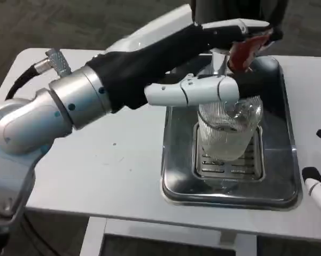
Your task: Grasp the cup under the faucet to collect the drink, then remove the cup.
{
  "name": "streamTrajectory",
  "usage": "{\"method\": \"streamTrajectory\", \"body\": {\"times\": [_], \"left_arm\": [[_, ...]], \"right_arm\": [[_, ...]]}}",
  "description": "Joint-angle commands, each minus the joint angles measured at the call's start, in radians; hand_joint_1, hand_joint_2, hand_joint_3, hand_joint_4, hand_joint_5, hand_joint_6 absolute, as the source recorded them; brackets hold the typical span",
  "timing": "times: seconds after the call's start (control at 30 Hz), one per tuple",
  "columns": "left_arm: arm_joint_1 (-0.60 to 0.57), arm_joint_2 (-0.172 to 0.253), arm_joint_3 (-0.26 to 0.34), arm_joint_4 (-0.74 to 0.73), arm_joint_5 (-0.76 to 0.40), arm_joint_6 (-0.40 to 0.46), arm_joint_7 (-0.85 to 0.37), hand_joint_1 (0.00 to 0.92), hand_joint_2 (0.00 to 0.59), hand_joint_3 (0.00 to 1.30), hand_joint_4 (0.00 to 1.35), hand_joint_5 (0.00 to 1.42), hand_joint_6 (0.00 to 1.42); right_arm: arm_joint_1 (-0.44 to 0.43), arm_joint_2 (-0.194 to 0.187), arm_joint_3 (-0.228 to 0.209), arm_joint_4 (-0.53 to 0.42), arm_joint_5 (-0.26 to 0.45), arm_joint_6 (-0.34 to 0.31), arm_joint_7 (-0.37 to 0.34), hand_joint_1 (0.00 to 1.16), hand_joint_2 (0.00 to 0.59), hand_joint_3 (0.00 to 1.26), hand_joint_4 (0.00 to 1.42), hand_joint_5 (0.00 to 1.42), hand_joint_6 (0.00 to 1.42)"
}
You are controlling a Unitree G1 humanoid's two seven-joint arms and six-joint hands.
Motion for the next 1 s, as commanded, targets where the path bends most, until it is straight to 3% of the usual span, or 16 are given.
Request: {"method": "streamTrajectory", "body": {"times": [0.03,0.33,0.43,0.53,0.63,0.8,1.0], "left_arm": [[0.033,0.034,-0.048,-0.017,0.058,-0.047,-0.048,0.000,0.106,0.19,0.12,0.23,0.14],[0.030,0.050,-0.071,-0.030,0.133,-0.084,-0.062,0.000,0.106,0.17,0.10,0.21,0.13],[0.029,0.055,-0.073,-0.029,0.137,-0.084,-0.062,0.000,0.105,0.17,0.10,0.20,0.13],[0.031,0.057,-0.072,-0.030,0.136,-0.084,-0.063,0.000,0.104,0.16,0.09,0.19,0.13],[0.034,0.060,-0.071,-0.030,0.136,-0.085,-0.062,0.000,0.104,0.16,0.09,0.19,0.12],[0.038,0.064,-0.066,-0.029,0.134,-0.085,-0.060,0.000,0.107,0.16,0.09,0.19,0.12],[0.039,0.068,-0.068,-0.026,0.140,-0.088,-0.061,0.000,0.112,0.16,0.09,0.19,0.11]], "right_arm": [[0.010,0.000,0.002,-0.016,0.012,0.013,-0.007,0.38,0.461,0.13,0.00,0.00,0.10],[0.000,0.001,-0.002,-0.016,0.057,0.055,-0.003,0.38,0.461,0.13,0.00,0.01,0.11],[-0.003,-0.001,-0.011,-0.015,0.109,0.070,-0.011,0.40,0.435,0.09,0.00,0.05,0.16],[0.000,0.009,-0.035,-0.005,0.212,0.057,-0.041,0.46,0.369,0.04,0.00,0.12,0.25],[0.016,0.019,-0.056,0.011,0.318,0.005,-0.099,0.53,0.313,0.01,0.03,0.15,0.28],[0.054,0.012,-0.064,0.062,0.440,-0.106,-0.197,0.56,0.278,0.00,0.04,0.16,0.26],[0.068,0.001,-0.037,0.158,0.515,-0.230,-0.287,0.58,0.256,0.00,0.03,0.12,0.22]]}}
